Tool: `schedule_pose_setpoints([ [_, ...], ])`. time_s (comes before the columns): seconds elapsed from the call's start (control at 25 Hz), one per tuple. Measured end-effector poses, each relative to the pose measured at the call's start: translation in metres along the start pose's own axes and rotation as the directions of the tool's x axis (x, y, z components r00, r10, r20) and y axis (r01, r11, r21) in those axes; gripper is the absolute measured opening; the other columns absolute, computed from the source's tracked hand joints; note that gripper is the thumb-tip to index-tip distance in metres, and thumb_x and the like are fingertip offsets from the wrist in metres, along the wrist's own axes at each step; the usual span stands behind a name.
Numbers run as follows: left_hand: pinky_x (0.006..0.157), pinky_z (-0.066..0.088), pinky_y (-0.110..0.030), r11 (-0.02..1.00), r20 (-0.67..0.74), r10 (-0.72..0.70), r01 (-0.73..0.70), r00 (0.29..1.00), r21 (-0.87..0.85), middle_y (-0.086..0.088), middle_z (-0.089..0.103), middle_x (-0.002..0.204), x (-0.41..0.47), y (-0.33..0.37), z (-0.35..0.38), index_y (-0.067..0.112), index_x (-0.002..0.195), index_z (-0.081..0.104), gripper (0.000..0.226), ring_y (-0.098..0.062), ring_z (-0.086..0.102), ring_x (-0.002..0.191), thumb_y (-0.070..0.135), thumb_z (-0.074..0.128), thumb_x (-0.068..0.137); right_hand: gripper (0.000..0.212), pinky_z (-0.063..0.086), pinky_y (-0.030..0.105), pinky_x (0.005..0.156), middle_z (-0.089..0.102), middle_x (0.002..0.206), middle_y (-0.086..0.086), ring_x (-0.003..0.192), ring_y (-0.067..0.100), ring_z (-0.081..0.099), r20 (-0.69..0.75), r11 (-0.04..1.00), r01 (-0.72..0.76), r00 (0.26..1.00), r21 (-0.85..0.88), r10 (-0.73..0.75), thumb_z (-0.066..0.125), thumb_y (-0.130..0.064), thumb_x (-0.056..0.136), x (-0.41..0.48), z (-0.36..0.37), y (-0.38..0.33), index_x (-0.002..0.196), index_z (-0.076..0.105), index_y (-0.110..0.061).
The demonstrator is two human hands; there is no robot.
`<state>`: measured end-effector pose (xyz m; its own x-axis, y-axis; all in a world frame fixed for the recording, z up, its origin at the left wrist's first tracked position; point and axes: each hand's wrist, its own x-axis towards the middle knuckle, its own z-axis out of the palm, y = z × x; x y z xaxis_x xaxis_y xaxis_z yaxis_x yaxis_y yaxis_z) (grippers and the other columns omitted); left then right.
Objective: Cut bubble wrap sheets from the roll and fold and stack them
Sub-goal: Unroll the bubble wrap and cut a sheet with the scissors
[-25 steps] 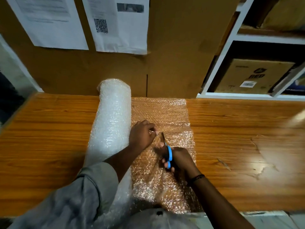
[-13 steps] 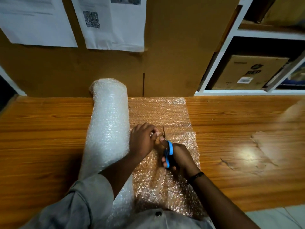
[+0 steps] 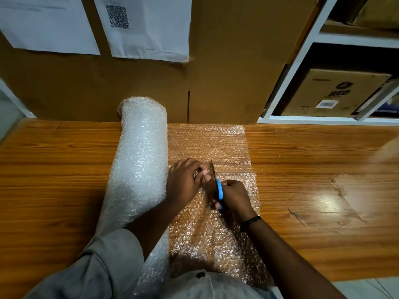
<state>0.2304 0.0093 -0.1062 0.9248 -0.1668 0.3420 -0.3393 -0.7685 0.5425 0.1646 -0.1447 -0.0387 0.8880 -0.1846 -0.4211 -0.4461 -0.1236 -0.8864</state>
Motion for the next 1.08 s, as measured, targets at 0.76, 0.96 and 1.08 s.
schedule_pose_setpoints([
  [0.76,0.087,0.048,-0.042,1.0,0.025,-0.007,0.007,1.0,0.01,0.004,0.065,0.117,-0.002,-0.001,0.001,0.019,0.121,0.067,0.03,-0.023,0.055,0.108,0.025,0.06,0.092,0.064,0.047,0.024,0.047,0.063,0.052,0.012,0.039,0.021,0.055,0.001,0.999,0.016,1.0,0.027,-0.016,0.082,-0.054,0.082,0.031,0.003,-0.012,0.074,0.074,0.009],
  [0.96,0.084,0.047,-0.04,1.0,0.015,0.006,-0.006,1.0,-0.005,0.006,0.064,0.116,-0.002,-0.002,0.002,0.02,0.121,0.066,0.029,-0.023,0.054,0.107,0.028,0.058,0.093,0.062,0.055,0.031,0.051,0.064,0.054,0.016,0.044,0.026,0.058,-0.014,0.996,0.007,1.0,0.089,-0.006,0.084,-0.046,0.083,0.044,0.011,-0.014,0.079,0.072,0.015],
  [1.08,0.08,0.044,-0.036,1.0,-0.001,0.01,-0.01,1.0,-0.016,0.006,0.063,0.113,-0.002,-0.003,0.002,0.021,0.118,0.066,0.027,-0.021,0.053,0.104,0.027,0.06,0.093,0.066,0.054,0.033,0.053,0.063,0.052,0.016,0.044,0.026,0.059,-0.031,0.998,0.047,0.999,0.05,-0.045,0.083,-0.053,0.081,0.047,0.015,-0.01,0.074,0.072,0.011],
])
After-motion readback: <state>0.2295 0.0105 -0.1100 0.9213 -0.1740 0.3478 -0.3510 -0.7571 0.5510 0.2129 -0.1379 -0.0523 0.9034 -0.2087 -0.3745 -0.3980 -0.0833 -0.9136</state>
